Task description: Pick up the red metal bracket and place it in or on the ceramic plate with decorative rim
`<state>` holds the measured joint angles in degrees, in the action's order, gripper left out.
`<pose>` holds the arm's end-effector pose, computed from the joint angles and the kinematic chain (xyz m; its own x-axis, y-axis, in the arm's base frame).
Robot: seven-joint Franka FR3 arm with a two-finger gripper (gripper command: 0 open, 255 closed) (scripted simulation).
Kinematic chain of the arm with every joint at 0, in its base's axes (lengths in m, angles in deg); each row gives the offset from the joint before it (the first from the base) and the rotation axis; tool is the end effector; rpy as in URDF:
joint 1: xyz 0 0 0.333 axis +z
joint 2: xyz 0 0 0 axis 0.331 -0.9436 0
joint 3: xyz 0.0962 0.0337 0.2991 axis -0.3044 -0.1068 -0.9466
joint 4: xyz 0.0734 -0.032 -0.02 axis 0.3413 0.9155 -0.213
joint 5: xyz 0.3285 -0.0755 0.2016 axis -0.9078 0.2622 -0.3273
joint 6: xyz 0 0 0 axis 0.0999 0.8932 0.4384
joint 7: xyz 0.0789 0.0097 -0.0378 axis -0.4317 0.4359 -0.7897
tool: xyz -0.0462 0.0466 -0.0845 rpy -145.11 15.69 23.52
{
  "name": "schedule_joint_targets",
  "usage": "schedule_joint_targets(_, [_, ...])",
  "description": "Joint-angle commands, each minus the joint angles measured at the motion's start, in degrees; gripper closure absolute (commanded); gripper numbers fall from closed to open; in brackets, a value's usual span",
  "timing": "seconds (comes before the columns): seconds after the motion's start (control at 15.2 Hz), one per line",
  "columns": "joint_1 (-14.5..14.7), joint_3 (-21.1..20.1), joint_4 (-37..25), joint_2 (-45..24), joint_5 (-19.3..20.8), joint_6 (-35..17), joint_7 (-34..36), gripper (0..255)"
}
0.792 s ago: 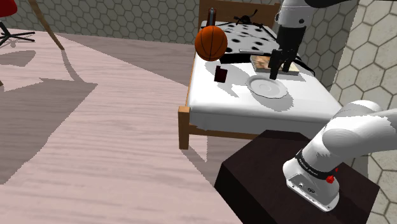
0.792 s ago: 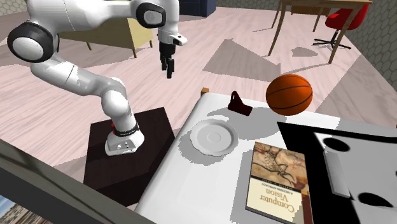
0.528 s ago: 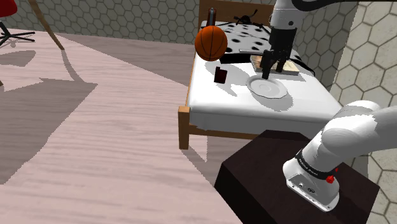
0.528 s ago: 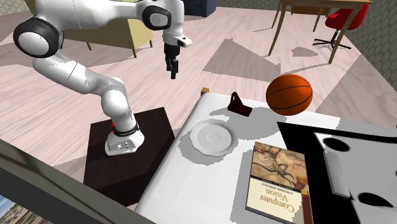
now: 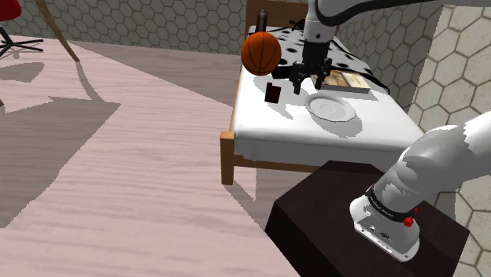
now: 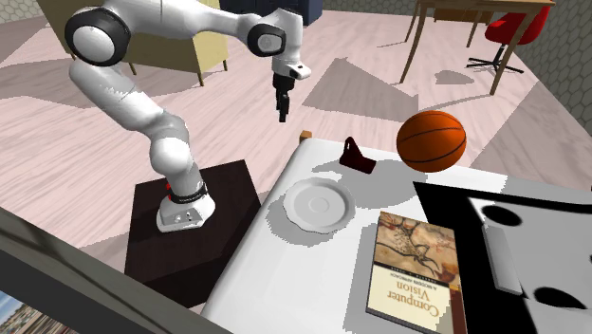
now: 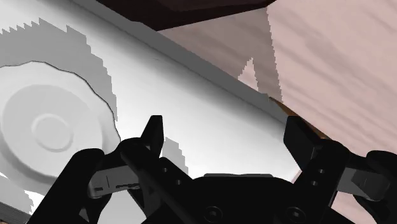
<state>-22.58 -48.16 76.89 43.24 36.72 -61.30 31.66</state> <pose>0.4081 0.0351 0.4924 0.9713 -0.2013 -0.1265 -0.2012 -0.9794 0.0135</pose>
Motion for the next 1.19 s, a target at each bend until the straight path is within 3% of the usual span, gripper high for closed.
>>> schedule_joint_targets(0.0, [-0.86,-0.42,-1.90,-4.26,0.16,-2.89,2.78,0])
schedule_joint_targets(0.53, [-3.53,-0.72,-13.03,-20.85,2.12,-10.12,13.40,0])
schedule_joint_targets(1.12, [-5.08,1.67,-29.52,-38.57,4.38,-13.35,23.81,0])
